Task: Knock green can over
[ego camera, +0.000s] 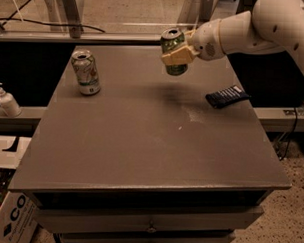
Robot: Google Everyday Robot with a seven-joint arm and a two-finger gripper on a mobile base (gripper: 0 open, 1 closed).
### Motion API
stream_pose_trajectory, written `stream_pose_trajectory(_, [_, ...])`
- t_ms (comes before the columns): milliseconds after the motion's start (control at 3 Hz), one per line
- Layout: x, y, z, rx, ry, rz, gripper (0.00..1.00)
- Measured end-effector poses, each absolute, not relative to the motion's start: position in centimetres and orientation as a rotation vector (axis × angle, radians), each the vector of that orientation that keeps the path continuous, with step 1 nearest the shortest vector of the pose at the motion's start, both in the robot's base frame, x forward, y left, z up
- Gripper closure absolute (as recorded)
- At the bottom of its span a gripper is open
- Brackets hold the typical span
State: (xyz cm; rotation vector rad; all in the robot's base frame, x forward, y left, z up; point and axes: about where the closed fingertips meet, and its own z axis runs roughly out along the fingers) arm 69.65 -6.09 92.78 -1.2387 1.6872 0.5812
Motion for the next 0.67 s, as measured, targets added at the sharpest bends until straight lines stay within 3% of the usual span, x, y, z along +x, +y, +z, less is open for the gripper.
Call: stream_pose_trajectory(667, [65.1, -4.8, 92.4, -1.579, 1.799, 0.251, 1.0])
